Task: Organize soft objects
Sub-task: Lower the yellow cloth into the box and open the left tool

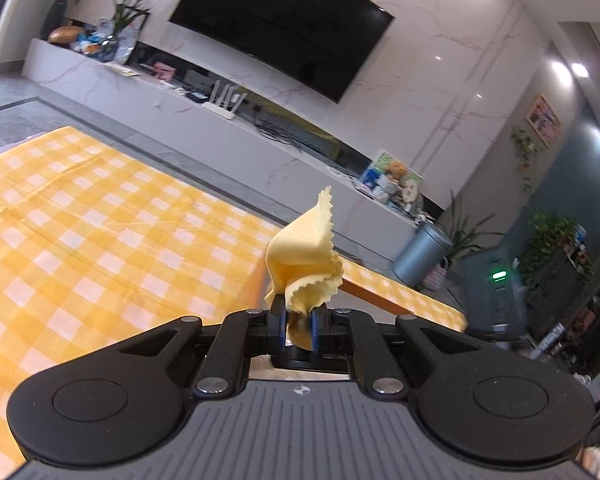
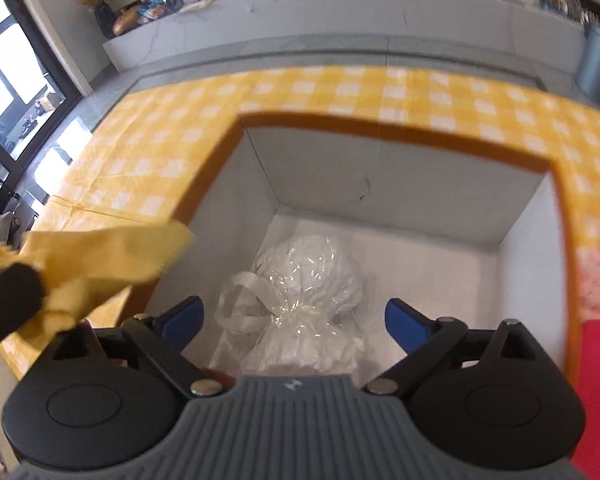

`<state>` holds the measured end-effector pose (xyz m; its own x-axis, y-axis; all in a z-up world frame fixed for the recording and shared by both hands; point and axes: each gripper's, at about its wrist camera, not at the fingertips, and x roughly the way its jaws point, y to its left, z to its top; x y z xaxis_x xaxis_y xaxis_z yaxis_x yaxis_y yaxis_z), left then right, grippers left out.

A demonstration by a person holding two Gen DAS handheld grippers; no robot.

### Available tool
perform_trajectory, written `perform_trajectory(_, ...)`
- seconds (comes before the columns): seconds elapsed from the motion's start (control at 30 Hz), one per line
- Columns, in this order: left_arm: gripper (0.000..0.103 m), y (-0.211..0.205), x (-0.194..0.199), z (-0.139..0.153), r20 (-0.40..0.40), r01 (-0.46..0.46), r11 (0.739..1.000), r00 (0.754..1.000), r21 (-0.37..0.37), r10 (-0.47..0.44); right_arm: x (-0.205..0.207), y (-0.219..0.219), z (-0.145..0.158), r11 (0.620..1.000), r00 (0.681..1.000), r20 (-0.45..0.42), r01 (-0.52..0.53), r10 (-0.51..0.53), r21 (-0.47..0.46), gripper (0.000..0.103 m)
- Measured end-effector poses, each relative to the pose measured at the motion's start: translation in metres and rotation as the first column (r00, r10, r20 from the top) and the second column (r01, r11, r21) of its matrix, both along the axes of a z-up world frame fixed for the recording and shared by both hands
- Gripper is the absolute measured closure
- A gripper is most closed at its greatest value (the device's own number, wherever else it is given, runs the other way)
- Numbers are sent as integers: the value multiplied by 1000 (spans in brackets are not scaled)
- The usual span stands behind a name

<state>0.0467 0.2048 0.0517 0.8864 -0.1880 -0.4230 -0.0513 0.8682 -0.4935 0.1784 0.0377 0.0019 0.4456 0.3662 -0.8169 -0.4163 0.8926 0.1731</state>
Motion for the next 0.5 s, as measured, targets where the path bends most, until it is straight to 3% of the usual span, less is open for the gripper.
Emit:
perform_trajectory(0.17, 91, -21, 7, -1, -32, 93, 996, 995, -3, -93, -40, -38, 45, 997, 973, 226, -16, 34, -80, 7)
perform_trajectory(0.33, 91, -52, 26, -11, -82, 172, 985, 982, 6, -171, -63, -78, 76, 985, 901, 434, 48, 28, -164, 7)
perform_trajectory(0.43, 91, -65, 40, -13, -81, 212, 977, 974, -22, -213, -69, -96, 83, 978, 862, 506, 89, 19, -187, 7)
perform_trajectory(0.5, 91, -75, 47, -14, -88, 226, 974, 970, -3, -225, -66, -103, 82, 979, 857, 516, 103, 3, -176, 7)
